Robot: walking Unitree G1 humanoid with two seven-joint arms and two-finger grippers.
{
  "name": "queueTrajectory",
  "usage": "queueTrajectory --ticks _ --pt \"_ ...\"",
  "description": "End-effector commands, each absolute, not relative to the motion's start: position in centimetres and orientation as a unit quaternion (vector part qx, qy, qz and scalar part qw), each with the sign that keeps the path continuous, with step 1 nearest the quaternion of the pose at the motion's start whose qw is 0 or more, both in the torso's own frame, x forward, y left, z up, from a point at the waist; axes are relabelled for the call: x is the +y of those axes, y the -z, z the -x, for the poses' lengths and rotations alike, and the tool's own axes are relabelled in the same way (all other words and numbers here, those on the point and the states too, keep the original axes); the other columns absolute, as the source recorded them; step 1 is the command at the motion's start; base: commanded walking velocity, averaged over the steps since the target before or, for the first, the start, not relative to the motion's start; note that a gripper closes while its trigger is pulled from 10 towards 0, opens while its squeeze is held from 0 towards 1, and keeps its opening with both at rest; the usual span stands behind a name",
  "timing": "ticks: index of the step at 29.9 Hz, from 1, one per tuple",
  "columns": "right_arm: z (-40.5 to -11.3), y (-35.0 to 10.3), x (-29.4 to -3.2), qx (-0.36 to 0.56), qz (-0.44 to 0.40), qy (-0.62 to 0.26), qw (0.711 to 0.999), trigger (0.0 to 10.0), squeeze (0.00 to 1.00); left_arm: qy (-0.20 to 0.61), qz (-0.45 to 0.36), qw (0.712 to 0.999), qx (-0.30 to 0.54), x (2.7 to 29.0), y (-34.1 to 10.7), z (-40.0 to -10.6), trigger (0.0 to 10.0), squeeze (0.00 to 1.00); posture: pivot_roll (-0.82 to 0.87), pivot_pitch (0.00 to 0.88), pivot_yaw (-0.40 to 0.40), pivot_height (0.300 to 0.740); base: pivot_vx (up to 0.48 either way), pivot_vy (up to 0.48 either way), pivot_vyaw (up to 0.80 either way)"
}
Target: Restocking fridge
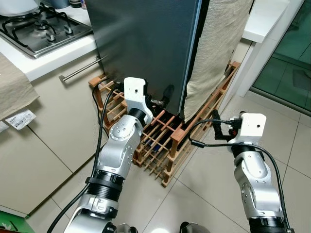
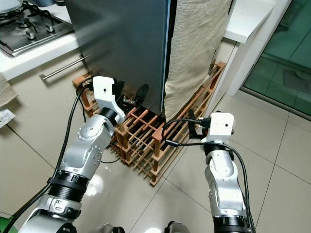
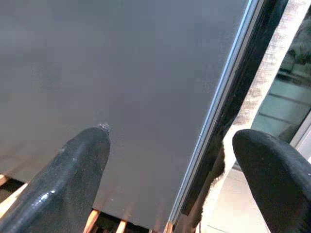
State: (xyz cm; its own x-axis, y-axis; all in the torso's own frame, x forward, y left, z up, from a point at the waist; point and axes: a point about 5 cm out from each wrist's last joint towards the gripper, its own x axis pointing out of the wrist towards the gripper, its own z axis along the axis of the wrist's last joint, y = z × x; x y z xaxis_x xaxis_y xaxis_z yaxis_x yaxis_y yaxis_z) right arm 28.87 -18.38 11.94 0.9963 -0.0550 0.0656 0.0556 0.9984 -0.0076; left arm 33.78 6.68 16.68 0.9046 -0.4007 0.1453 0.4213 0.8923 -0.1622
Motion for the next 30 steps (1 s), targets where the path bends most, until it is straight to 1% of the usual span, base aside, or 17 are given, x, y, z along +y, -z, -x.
queueTrajectory --ticks 1,6,8,10,11,12,13,14,15,21,26,30 --pt "-29.0 -11.9 -18.8 -0.034 0.008 0.038 0.999 10.0 0.0 0.209 0.086 0.973 -0.052 6.5 -16.6 -33.9 10.0 0.0 -0.13 0.051 0.032 0.74 0.0 0.0 0.0" --pt "-29.3 -12.3 -18.7 -0.043 0.011 0.039 0.998 10.0 0.0 0.207 0.082 0.973 -0.057 6.1 -16.9 -34.2 10.0 0.0 -0.13 0.053 0.032 0.74 0.0 0.0 0.0" --pt "-29.4 -12.6 -18.7 -0.049 0.014 0.04 0.998 10.0 0.0 0.2 0.101 0.973 -0.056 5.8 -17.3 -34.3 10.0 0.0 -0.13 0.058 0.032 0.74 0.0 0.0 0.0" --pt "-29.4 -12.7 -18.7 -0.053 0.015 0.04 0.998 10.0 0.0 0.214 0.12 0.968 -0.058 4.5 -17.9 -34.3 10.0 0.0 -0.13 0.06 0.025 0.74 0.0 0.0 0.0" --pt "-29.4 -12.7 -18.7 -0.053 0.015 0.04 0.998 10.0 0.0 0.214 0.12 0.968 -0.058 4.5 -17.9 -34.3 10.0 0.0 -0.13 0.06 0.025 0.74 0.0 0.0 0.0" --pt "-29.4 -12.7 -18.7 -0.052 0.016 0.039 0.998 10.0 0.0 0.231 0.129 0.963 -0.057 2.7 -18.3 -34.1 10.0 0.0 -0.14 0.062 0.022 0.74 0.0 0.0 0.0" --pt "-29.4 -12.7 -18.7 -0.052 0.017 0.038 0.998 10.0 0.0 0.237 0.131 0.961 -0.055 2.1 -18.4 -34.1 10.0 0.0 -0.14 0.063 0.021 0.74 0.0 0.0 0.0" --pt "-29.4 -12.7 -18.7 -0.052 0.017 0.038 0.998 10.0 0.0 0.237 0.131 0.961 -0.055 2.1 -18.4 -34.1 10.0 0.0 -0.14 0.063 0.021 0.74 0.0 0.0 0.0" --pt "-29.3 -12.4 -18.8 -0.049 0.018 0.036 0.998 10.0 0.0 0.248 0.14 0.957 -0.049 1.1 -18.6 -34.2 10.0 0.0 -0.14 0.066 0.02 0.74 0.0 0.0 0.0" --pt "-28.5 -11.4 -19.2 -0.032 0.026 0.039 0.998 10.0 0.0 0.245 0.126 0.96 -0.042 1.0 -18.4 -34.9 10.0 0.0 -0.16 0.094 0.023 0.74 0.0 0.0 0.0" --pt "-28.2 -11.3 -19.5 -0.027 0.027 0.047 0.998 10.0 0.0 0.252 0.119 0.959 -0.046 0.0 -18.6 -35.1 10.0 0.0 -0.17 0.11 0.023 0.74 0.0 0.0 0.0" --pt "-28.1 -11.4 -19.7 -0.03 0.03 0.048 0.998 10.0 0.0 0.268 0.127 0.954 -0.048 -1.3 -19.3 -35.4 10.0 0.0 -0.18 0.108 0.031 0.74 0.0 0.0 0.0"
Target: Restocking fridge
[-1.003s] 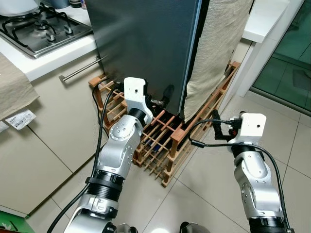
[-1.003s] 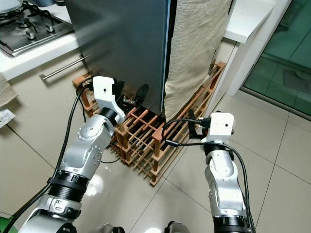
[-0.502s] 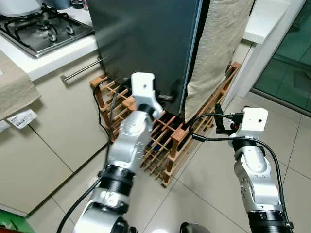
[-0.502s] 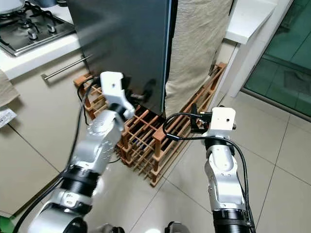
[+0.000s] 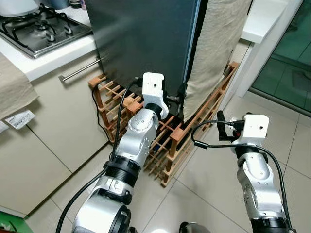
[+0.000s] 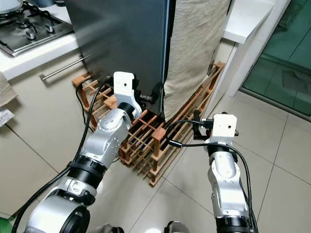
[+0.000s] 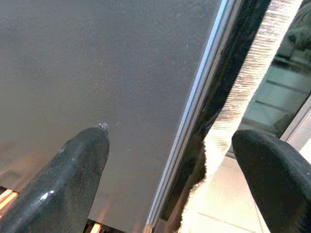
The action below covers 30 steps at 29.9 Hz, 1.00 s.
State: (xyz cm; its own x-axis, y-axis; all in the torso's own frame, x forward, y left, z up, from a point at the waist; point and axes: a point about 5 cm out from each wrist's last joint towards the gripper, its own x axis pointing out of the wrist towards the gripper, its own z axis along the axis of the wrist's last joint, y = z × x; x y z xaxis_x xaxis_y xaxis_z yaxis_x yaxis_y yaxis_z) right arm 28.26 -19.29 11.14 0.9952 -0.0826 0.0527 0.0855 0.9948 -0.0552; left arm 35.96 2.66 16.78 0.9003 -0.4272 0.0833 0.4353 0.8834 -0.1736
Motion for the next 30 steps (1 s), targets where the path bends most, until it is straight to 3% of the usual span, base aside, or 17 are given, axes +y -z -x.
queueTrajectory --ticks 1,11,24,30 --pt "-28.1 -11.4 -19.8 -0.03 0.031 0.05 0.998 10.0 0.0 0.278 0.131 0.951 -0.047 -1.8 -19.4 -35.3 10.0 0.0 -0.18 0.109 0.035 0.74 0.0 0.0 0.0" --pt "-27.9 -11.6 -19.4 -0.034 0.027 0.051 0.998 10.0 0.0 0.314 0.141 0.938 -0.038 -3.9 -19.2 -34.8 10.0 0.0 -0.2 0.126 0.056 0.74 0.0 0.0 0.0" --pt "-26.7 -12.0 -19.6 -0.037 0.026 0.049 0.998 10.0 0.0 0.32 0.156 0.933 -0.056 -4.4 -20.5 -35.2 10.0 0.0 -0.24 0.154 0.059 0.74 0.0 0.0 0.0" --pt "-26.5 -12.1 -19.8 -0.033 0.031 0.049 0.998 10.0 0.0 0.355 0.194 0.912 -0.063 -6.2 -21.7 -34.1 10.0 0.0 -0.25 0.158 0.058 0.74 0.0 0.0 0.0"
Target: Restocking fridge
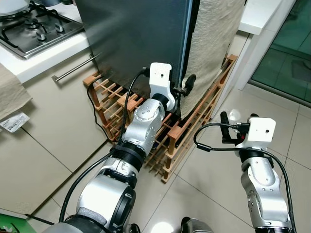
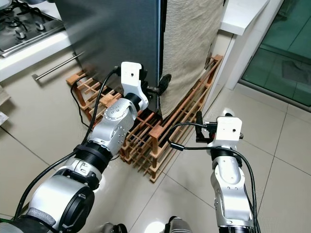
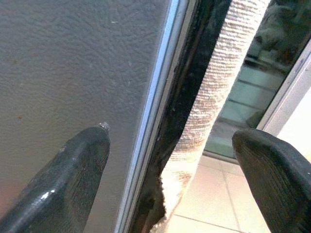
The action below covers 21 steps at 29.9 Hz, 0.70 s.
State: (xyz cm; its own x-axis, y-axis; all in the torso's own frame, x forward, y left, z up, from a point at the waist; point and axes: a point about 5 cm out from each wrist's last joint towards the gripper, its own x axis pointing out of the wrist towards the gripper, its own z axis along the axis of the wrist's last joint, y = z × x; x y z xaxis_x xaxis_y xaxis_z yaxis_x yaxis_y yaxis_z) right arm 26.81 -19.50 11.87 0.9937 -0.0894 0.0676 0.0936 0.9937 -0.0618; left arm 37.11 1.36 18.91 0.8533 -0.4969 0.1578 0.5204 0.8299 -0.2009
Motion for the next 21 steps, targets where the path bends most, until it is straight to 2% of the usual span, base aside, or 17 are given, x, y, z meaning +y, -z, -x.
queueTrajectory --ticks 1,13,17,20,21 --pt "-26.5 -12.1 -19.8 -0.033 0.031 0.049 0.998 10.0 0.0 0.355 0.194 0.912 -0.063 -6.2 -21.7 -34.1 10.0 0.0 -0.25 0.158 0.058 0.74 0.0 0.0 0.0" --pt "-26.3 -12.0 -19.7 -0.027 0.031 0.05 0.998 10.0 0.0 0.379 0.213 0.899 -0.064 -7.3 -22.8 -33.7 10.0 0.0 -0.26 0.161 0.067 0.74 0.0 0.0 0.0" --pt "-26.4 -11.9 -19.7 -0.025 0.029 0.052 0.998 10.0 0.0 0.374 0.192 0.904 -0.072 -5.7 -22.6 -34.0 10.0 0.0 -0.24 0.142 0.072 0.74 0.0 0.0 0.0" --pt "-26.4 -11.9 -19.7 -0.025 0.029 0.052 0.998 10.0 0.0 0.374 0.192 0.904 -0.072 -5.7 -22.6 -34.0 10.0 0.0 -0.24 0.142 0.072 0.74 0.0 0.0 0.0" --pt "-26.6 -12.0 -19.7 -0.027 0.029 0.051 0.998 10.0 0.0 0.369 0.185 0.908 -0.074 -4.7 -22.4 -34.2 10.0 0.0 -0.23 0.136 0.072 0.74 0.0 0.0 0.0"
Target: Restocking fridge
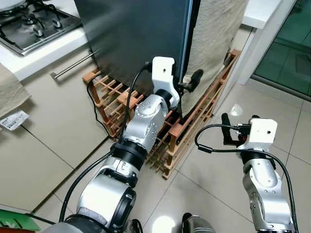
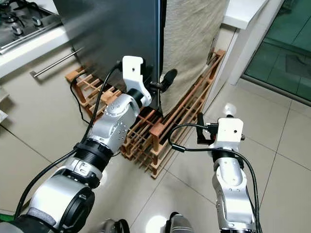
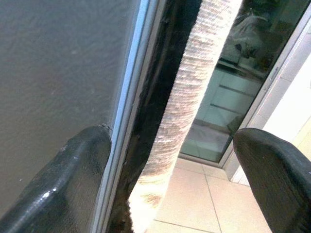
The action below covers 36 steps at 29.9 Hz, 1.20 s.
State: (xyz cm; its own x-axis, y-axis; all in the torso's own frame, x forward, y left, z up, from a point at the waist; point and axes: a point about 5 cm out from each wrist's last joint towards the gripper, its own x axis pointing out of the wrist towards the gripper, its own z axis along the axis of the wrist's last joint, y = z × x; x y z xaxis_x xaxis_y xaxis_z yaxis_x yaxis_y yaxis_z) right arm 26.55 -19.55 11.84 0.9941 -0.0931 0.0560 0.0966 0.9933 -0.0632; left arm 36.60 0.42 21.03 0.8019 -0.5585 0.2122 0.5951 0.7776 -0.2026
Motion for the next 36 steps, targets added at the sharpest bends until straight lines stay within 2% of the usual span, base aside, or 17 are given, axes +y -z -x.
queueTrajectory --ticks 1,3,4,5,7,11,14,19,24,36 --pt "-26.9 -12.4 -19.8 -0.035 0.029 0.055 0.997 10.0 0.0 0.348 0.176 0.916 -0.088 -2.1 -22.1 -34.4 10.0 0.0 -0.2 0.106 0.073 0.74 0.0 0.0 0.0" --pt "-27.2 -13.0 -20.1 -0.051 0.03 0.065 0.996 10.0 0.0 0.321 0.166 0.926 -0.11 1.3 -22.0 -34.0 10.0 0.0 -0.18 0.083 0.065 0.74 0.0 0.0 0.0" --pt "-27.2 -13.0 -20.1 -0.051 0.03 0.065 0.996 10.0 0.0 0.321 0.166 0.926 -0.11 1.3 -22.0 -34.0 10.0 0.0 -0.18 0.083 0.065 0.74 0.0 0.0 0.0" --pt "-27.1 -13.6 -20.7 -0.062 0.03 0.079 0.994 10.0 0.0 0.299 0.153 0.933 -0.127 3.3 -22.1 -33.5 10.0 0.0 -0.17 0.069 0.057 0.74 0.0 0.0 0.0" --pt "-26.5 -13.9 -21.1 -0.069 0.033 0.091 0.993 10.0 0.0 0.28 0.125 0.941 -0.142 5.0 -21.7 -33.0 10.0 0.0 -0.15 0.053 0.049 0.74 0.0 0.0 0.0" --pt "-25.6 -14.6 -21.8 -0.083 0.05 0.102 0.99 10.0 0.0 0.221 0.091 0.964 -0.113 8.8 -18.7 -32.5 10.0 0.0 -0.14 0.027 0.038 0.74 0.0 0.0 0.0" --pt "-25.3 -15.6 -22.5 -0.103 0.068 0.113 0.986 10.0 0.0 0.185 0.08 0.975 -0.096 11.4 -16.9 -30.8 10.0 0.0 -0.14 0.023 0.033 0.74 0.0 0.0 0.0" --pt "-25.7 -15.9 -23.0 -0.105 0.082 0.12 0.984 10.0 0.0 0.168 0.096 0.978 -0.08 11.6 -16.1 -29.6 10.0 0.0 -0.13 0.02 0.021 0.74 0.0 0.0 0.0" --pt "-27.7 -15.2 -21.6 -0.089 0.068 0.089 0.99 10.0 0.0 0.151 0.1 0.98 -0.087 10.5 -17.5 -31.5 10.0 0.0 -0.13 0.019 0.02 0.74 0.0 0.0 -0.63" --pt "-28.4 -13.9 -20.3 -0.069 0.056 0.051 0.995 10.0 0.0 0.12 0.1 0.984 -0.083 10.6 -18.5 -32.8 10.0 0.0 -0.14 0.029 0.027 0.74 0.0 0.0 -0.52"
